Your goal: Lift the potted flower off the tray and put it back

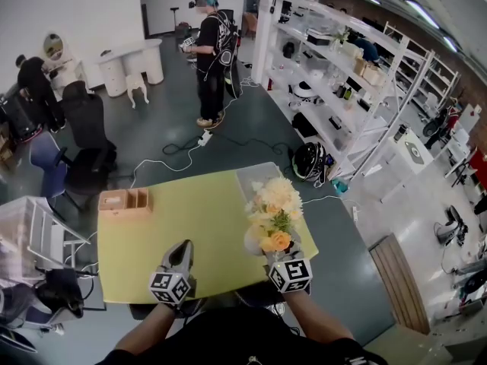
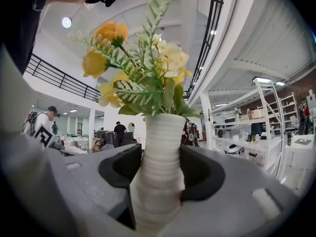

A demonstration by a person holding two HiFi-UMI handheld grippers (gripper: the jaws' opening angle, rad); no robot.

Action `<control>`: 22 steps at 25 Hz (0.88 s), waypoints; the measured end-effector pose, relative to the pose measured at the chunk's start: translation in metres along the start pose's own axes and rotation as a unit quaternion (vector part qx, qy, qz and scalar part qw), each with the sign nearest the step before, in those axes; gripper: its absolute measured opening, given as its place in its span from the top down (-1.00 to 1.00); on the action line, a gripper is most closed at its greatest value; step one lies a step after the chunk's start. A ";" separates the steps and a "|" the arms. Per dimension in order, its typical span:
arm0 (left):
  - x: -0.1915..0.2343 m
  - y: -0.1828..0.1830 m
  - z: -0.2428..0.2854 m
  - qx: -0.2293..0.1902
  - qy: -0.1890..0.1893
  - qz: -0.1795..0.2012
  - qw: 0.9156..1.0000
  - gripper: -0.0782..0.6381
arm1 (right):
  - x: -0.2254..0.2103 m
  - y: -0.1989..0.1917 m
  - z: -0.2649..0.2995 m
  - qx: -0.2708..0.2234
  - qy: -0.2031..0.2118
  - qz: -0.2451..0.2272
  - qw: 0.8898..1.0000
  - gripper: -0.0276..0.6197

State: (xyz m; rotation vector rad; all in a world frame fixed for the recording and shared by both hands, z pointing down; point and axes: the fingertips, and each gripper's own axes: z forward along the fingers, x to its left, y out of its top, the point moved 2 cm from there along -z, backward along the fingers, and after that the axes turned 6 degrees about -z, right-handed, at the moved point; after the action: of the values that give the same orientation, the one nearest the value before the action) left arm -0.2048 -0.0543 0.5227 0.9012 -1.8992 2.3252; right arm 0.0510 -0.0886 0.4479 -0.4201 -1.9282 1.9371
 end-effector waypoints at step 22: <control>0.006 -0.007 0.002 0.006 0.007 -0.005 1.000 0.76 | -0.007 -0.008 0.012 0.004 -0.004 0.000 1.000 0.16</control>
State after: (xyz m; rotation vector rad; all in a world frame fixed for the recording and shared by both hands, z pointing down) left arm -0.2064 -0.0561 0.5312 0.8901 -1.8722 2.3335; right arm 0.0525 -0.1025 0.4552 -0.4099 -1.9234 1.9488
